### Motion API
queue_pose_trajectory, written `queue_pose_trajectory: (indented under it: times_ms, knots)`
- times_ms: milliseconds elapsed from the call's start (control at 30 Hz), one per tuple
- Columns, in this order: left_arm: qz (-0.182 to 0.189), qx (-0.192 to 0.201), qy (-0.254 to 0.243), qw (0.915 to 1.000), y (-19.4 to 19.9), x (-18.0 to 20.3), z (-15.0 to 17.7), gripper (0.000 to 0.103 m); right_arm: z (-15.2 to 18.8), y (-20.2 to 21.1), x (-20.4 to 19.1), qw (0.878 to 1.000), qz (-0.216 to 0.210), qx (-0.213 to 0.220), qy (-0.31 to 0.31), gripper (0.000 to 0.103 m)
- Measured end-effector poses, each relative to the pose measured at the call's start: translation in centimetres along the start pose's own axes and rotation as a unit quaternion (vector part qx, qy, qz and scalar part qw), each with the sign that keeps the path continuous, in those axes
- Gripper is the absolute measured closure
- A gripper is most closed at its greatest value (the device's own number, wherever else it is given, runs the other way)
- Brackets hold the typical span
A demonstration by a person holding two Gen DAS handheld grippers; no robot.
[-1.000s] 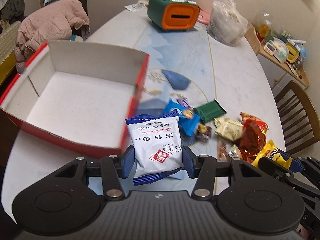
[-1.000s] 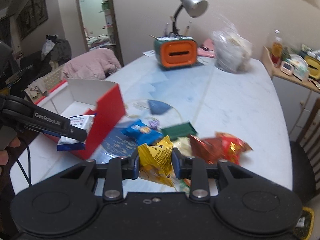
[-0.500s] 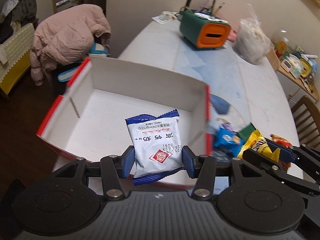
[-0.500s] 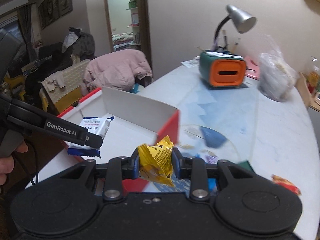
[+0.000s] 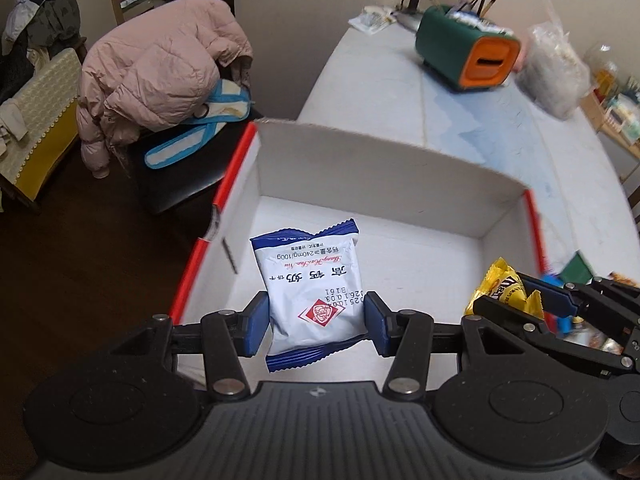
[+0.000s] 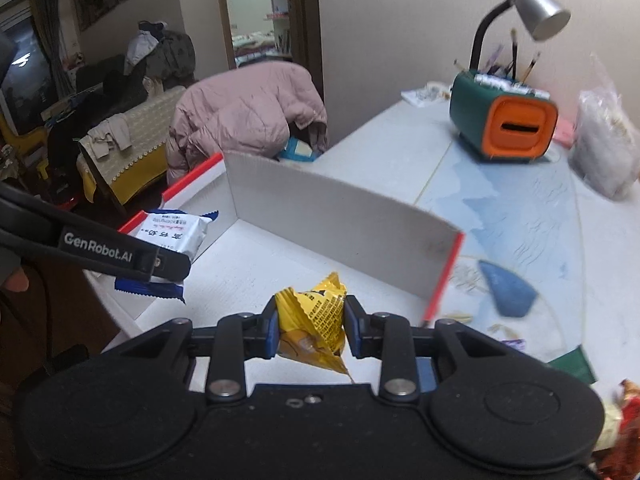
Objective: Organize snacks
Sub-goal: 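Carry both snacks into the red box and open both grippers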
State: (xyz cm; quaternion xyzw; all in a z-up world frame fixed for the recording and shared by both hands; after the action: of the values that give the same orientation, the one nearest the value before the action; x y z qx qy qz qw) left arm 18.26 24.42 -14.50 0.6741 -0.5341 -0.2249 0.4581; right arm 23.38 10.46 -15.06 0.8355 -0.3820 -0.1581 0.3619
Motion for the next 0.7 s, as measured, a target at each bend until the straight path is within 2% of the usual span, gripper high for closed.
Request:
queue_pose_trajectory:
  times_ms: [233,433,700]
  knots:
    - [0.004,-0.033,-0.025,0.9991,-3.2,-1.3,-0.2,0.053,1.2,-3.4,-2.1,0.999,-0.006,-0.045,0.006,0.073]
    - [0.003,-0.059,-0.044,0.9973,-4.9,-1.3,0.5,0.054,2.3,-4.7,-2.9,0.997,-0.006,-0.077,0.012,0.073]
    - [0.006,-0.063,-0.050,0.9968,-4.8,-1.2,1.6,0.054,3.0,-5.0,-3.0,0.996,0.004,-0.092,0.016,0.070]
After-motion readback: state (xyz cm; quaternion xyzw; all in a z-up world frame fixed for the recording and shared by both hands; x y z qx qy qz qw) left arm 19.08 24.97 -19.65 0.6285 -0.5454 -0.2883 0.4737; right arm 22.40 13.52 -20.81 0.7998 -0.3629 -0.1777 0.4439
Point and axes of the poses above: each gripper's, at about its wrist camera, not at the fingertips, and y roughly against the way its jaws point, x to its right, z to its underside, the point moved 10 cm from there along -y, roughly the way its jaws point, and after that the axes turned 8 degrees about z, right-handed, at the moved point
